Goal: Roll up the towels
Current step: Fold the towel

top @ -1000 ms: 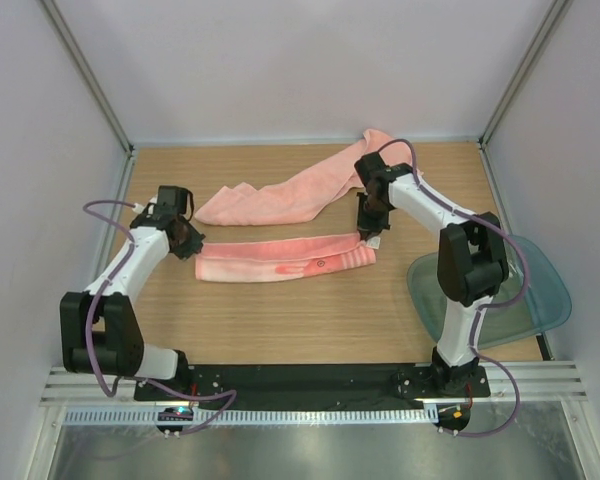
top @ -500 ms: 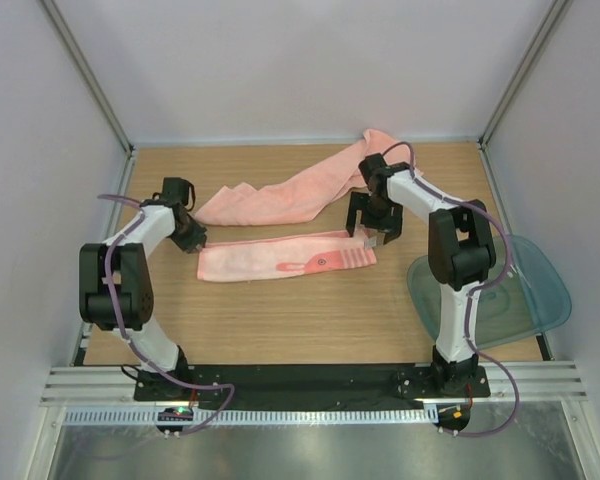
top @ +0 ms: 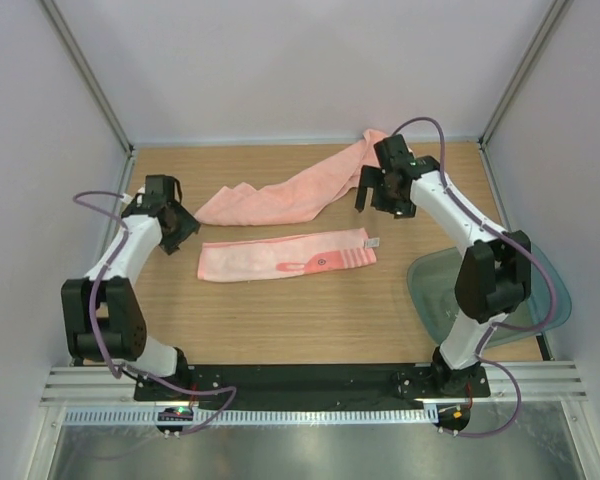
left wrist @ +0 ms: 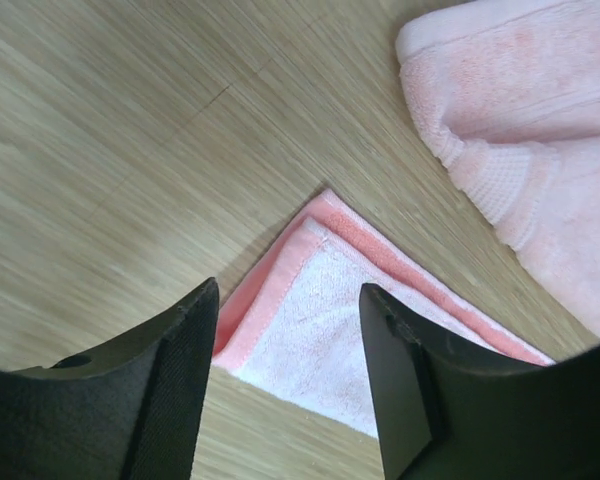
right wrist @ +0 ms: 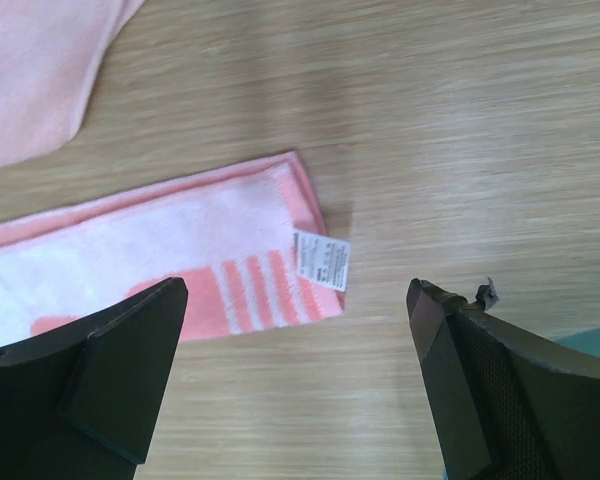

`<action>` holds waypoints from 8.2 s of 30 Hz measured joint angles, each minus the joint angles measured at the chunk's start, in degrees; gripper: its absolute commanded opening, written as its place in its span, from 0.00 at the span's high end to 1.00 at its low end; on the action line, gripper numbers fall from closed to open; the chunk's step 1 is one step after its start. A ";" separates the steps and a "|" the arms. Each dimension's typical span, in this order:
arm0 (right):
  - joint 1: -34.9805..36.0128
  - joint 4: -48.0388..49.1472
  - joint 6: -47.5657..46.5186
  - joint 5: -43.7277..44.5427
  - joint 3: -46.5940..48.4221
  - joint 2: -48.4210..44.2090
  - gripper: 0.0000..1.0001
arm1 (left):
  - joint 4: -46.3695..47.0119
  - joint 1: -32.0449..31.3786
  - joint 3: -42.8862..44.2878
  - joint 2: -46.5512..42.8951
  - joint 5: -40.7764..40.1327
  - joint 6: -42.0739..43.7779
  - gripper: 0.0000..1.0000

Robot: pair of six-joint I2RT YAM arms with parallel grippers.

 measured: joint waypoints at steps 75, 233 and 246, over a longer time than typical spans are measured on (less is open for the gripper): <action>12.79 37.11 -1.75 -65.22 -16.46 23.37 0.99 | 7.76 3.19 -17.57 -2.29 1.20 1.57 0.97; 23.78 0.39 -3.30 -1.62 8.85 3.72 0.99 | -9.20 2.34 -14.49 -43.06 6.75 15.15 0.38; 32.98 -4.20 -1.64 -0.81 28.74 17.46 0.99 | -9.18 2.34 -14.49 -43.36 6.75 15.15 0.38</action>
